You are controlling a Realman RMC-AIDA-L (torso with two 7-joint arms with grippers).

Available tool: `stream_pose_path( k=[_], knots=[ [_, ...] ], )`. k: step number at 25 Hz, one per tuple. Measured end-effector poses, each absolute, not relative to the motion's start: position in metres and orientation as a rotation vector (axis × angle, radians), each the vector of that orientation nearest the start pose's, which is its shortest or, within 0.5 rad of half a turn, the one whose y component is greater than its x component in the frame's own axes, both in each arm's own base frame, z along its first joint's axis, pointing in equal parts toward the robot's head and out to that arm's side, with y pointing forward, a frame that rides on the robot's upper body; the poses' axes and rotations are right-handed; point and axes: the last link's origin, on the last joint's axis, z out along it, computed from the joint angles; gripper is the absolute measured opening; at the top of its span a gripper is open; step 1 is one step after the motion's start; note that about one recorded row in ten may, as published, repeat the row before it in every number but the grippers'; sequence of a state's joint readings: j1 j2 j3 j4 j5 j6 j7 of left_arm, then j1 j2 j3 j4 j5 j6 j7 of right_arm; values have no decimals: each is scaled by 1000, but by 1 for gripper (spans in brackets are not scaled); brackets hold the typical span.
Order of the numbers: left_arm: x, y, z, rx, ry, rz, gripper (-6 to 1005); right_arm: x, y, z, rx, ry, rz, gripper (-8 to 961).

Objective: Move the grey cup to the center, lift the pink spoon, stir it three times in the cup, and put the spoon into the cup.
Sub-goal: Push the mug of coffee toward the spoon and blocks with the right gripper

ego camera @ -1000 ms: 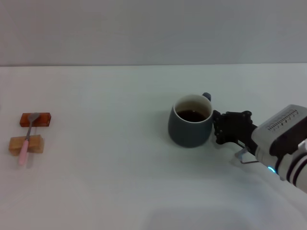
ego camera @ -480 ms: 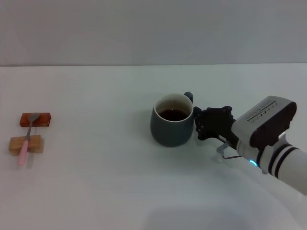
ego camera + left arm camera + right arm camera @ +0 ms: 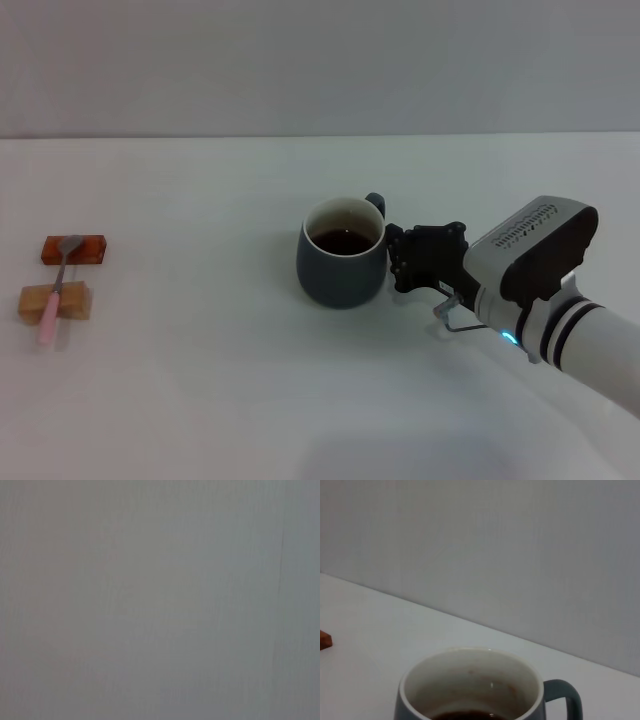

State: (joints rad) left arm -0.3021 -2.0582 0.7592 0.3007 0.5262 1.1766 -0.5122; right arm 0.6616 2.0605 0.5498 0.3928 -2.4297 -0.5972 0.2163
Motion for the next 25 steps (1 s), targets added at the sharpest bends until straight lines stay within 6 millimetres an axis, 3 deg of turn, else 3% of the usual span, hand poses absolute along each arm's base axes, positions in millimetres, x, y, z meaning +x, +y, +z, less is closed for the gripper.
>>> stream_pose_path(
  k=[19, 25],
  knots=[
    [-404, 289, 113, -1222, -667, -845, 752, 197, 359, -148, -2324, 580, 516, -2],
    [-405, 286, 114, -1224, -668, -850, 752, 200, 362, -145, -2303, 594, 519, -2]
  ],
)
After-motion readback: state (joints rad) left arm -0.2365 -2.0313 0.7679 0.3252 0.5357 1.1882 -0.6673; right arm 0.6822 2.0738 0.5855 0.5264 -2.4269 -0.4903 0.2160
